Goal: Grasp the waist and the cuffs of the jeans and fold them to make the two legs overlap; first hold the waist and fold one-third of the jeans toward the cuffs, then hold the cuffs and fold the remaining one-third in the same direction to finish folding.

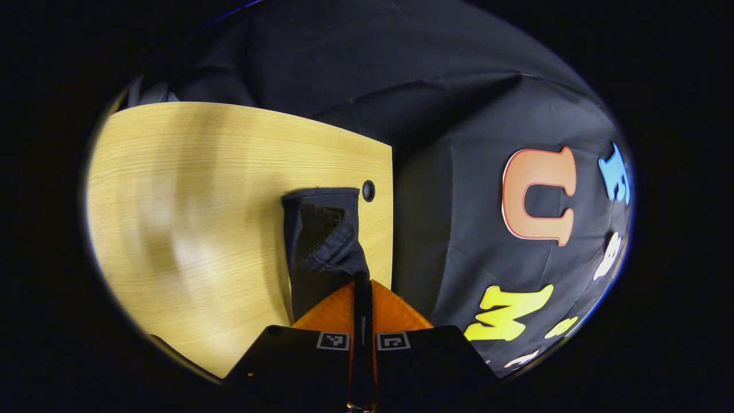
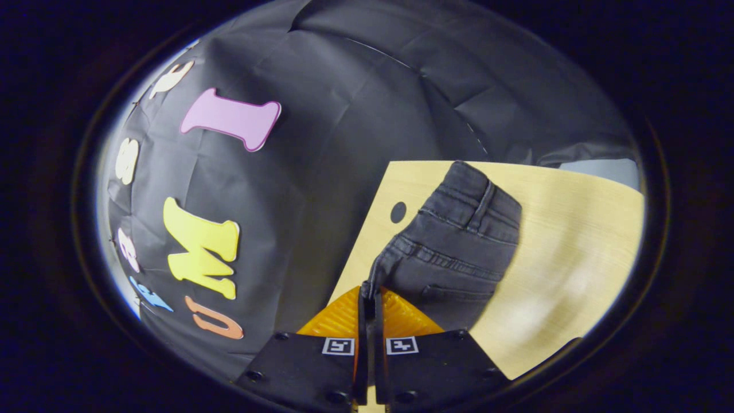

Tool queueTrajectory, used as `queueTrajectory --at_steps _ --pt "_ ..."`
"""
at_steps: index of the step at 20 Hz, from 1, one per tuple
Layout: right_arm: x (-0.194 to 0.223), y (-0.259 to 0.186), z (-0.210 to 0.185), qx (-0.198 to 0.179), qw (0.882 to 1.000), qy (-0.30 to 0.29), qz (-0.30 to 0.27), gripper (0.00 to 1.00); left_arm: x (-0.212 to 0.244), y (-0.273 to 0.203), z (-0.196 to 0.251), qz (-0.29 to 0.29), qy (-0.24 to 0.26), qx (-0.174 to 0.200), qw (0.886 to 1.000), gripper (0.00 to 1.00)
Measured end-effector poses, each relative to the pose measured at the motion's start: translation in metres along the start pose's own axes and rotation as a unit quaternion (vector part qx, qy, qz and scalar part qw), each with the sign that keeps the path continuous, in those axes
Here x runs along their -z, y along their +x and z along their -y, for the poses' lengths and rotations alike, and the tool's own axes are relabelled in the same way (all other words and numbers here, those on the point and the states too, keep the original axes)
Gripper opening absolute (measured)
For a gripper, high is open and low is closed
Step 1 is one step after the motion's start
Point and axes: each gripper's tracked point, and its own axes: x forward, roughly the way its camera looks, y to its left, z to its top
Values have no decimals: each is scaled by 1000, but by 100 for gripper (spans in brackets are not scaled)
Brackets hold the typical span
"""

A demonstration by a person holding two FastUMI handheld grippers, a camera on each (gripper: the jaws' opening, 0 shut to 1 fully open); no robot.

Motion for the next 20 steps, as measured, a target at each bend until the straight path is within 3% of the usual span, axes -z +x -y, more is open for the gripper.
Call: queueTrajectory --at_steps 4,5,6,8,9,14,17,20 --pt "-3 47 -1 17 1000 -19 -10 6 -9 52 10 0 -19 -18 1000 3" --pt "-5 57 -3 21 999 -23 -10 1 -11 63 11 3 -21 -26 999 3" --pt "-6 67 -5 24 999 -27 -11 6 -13 73 8 6 -16 -39 999 3" --pt "-5 90 -1 34 999 -36 -16 2 -17 97 -2 12 -6 -75 997 3" --pt "-4 102 2 40 998 -37 -15 6 -19 105 -4 14 -4 -89 996 3" --pt "-1 153 21 69 997 -36 -15 6 -25 160 -25 5 0 -134 991 4" --pt "5 171 38 95 994 -43 -19 6 -32 173 -43 3 8 -158 987 4" --pt "5 176 44 107 993 -48 -18 6 -34 167 -50 5 51 -172 984 4"
